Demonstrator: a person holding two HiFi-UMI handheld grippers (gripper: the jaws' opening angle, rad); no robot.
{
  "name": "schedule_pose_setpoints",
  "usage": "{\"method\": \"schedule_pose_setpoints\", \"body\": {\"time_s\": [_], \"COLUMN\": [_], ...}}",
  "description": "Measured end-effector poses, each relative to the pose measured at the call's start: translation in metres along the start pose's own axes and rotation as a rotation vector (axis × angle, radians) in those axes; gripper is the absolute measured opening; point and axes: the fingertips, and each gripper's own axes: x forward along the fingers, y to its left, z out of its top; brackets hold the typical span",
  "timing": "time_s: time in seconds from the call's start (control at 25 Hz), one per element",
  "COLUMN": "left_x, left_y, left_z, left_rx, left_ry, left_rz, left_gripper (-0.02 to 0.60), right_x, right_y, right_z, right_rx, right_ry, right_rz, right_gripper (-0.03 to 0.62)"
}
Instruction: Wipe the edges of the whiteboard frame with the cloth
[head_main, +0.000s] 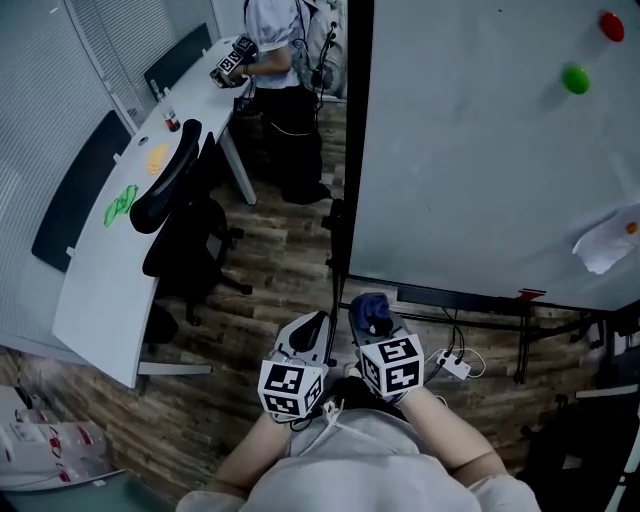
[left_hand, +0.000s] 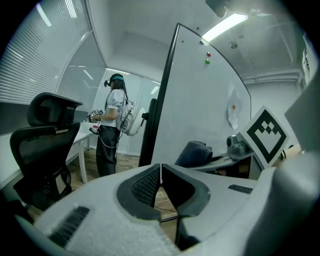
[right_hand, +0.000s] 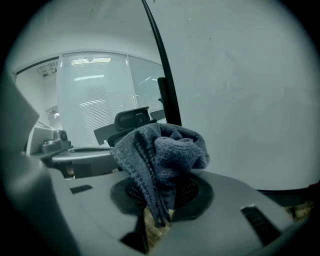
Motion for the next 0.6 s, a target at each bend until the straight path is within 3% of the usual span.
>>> {"method": "schedule_pose_setpoints", "body": {"time_s": [0.32, 0.6], "left_x": [0.02, 0.019], "left_y": [0.037, 0.051], "left_z": [-0.014, -0.019], "left_rx": [-0.077, -0.081], "left_ry": [0.035, 0.047], "left_rz": [0.081, 0.104], "left_gripper": [0.026, 0.025], "right_x": [0.075, 0.119], "right_y": [-0.025, -0.028], "right_z": [-0.032, -0.046], "right_rx": [-0.096, -0.077], "right_ry": [0.137, 0.184], "right_rz": [0.014, 0.068], "right_gripper": [0.077, 0.077]}}
